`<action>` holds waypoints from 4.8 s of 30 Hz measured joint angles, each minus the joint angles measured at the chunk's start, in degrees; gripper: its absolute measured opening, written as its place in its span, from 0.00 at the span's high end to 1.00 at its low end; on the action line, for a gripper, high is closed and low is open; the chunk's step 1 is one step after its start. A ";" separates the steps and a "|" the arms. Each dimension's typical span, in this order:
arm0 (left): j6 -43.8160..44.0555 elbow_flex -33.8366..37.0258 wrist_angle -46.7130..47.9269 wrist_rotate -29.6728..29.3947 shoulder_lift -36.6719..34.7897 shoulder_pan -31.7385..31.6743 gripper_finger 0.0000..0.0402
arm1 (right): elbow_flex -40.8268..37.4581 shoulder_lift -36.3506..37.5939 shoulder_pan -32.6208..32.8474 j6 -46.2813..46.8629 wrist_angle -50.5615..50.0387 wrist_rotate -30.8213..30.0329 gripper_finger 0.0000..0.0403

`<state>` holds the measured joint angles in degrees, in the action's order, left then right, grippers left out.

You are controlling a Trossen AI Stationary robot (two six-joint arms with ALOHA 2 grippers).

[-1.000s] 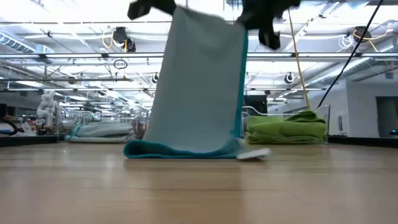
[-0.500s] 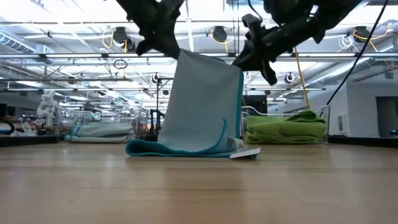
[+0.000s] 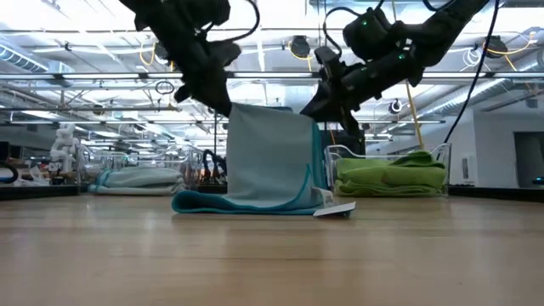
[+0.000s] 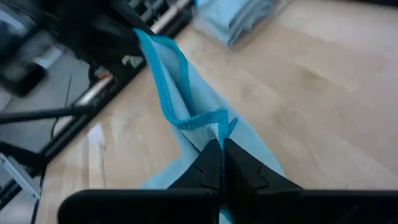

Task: Sort microfiber towel by color & place in baskets
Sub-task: Fold the blue towel

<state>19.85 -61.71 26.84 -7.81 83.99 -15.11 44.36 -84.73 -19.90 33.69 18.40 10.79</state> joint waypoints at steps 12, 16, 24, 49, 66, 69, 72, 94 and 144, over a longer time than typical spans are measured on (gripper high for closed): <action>2.47 0.28 -5.33 0.33 0.00 -5.40 0.98 | 0.03 1.66 -6.92 0.81 3.46 2.79 1.00; 5.40 0.28 -4.53 0.62 0.00 -4.96 0.98 | 0.07 0.24 -7.62 -0.78 4.42 2.97 1.00; 8.79 0.28 -0.55 -0.77 0.00 -3.44 0.98 | 0.04 -4.15 -8.38 -0.64 10.22 3.02 1.00; 3.79 0.26 4.71 3.09 -1.90 -4.30 0.98 | 7.15 -5.94 -8.58 -2.35 1.39 10.87 1.00; 7.88 0.26 8.27 2.30 -1.42 8.24 0.98 | 4.87 -5.38 2.87 2.40 -2.48 13.38 1.00; 9.17 0.31 8.14 2.25 -1.42 10.69 0.98 | 4.50 -5.38 4.44 2.84 -3.64 13.49 1.00; 11.13 2.22 6.42 1.98 -1.42 13.30 0.98 | 3.44 -5.38 5.97 2.67 -4.71 13.48 1.00; 22.63 17.84 -13.66 1.83 -1.36 22.19 0.98 | -2.91 -5.38 14.77 6.34 -0.52 8.36 1.00; 9.30 15.30 -15.56 -5.54 -6.16 3.62 0.98 | -2.99 -5.38 -4.43 4.70 14.32 4.63 1.00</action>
<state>29.15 -46.41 11.28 -13.35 77.82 -11.49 41.36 -90.11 -24.33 38.39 32.73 15.41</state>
